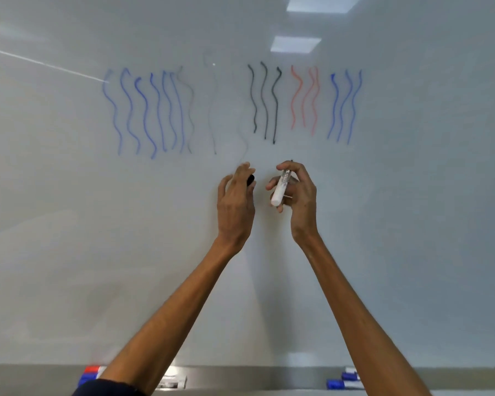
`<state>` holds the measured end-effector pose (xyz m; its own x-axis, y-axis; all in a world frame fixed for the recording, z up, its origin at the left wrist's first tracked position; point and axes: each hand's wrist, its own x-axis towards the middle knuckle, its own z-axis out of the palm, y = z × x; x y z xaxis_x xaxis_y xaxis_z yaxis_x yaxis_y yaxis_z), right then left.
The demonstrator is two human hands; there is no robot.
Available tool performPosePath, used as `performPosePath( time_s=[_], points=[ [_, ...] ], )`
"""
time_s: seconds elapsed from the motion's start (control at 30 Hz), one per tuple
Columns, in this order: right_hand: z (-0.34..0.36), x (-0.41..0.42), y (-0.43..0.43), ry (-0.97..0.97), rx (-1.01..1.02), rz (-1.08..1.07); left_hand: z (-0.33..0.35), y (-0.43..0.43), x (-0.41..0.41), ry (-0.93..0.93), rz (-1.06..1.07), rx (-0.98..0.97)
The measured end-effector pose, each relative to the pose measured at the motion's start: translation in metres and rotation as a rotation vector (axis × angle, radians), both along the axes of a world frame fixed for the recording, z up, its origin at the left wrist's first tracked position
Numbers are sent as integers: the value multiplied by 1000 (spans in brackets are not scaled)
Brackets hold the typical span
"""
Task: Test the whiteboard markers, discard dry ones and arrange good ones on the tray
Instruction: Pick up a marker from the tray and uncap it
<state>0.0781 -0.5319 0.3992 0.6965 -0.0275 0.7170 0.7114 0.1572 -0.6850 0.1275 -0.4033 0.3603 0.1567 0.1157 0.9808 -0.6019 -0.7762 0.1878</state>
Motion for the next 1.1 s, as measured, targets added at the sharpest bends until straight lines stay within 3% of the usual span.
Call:
performPosePath(
  time_s=[0.13, 0.37, 0.57, 1.1],
  points=[
    [3, 9, 2, -24, -2, -20, 0, -4, 20, -57, 77, 116],
    [9, 23, 0, -119, 80, -153, 5, -12, 36, -72, 113, 130],
    [7, 43, -3, -187, -13, -258, -2, -14, 45, -67, 171, 137],
    [-51, 37, -15, -34, 89, -191, -6, -21, 45, -37, 231, 127]
  ],
)
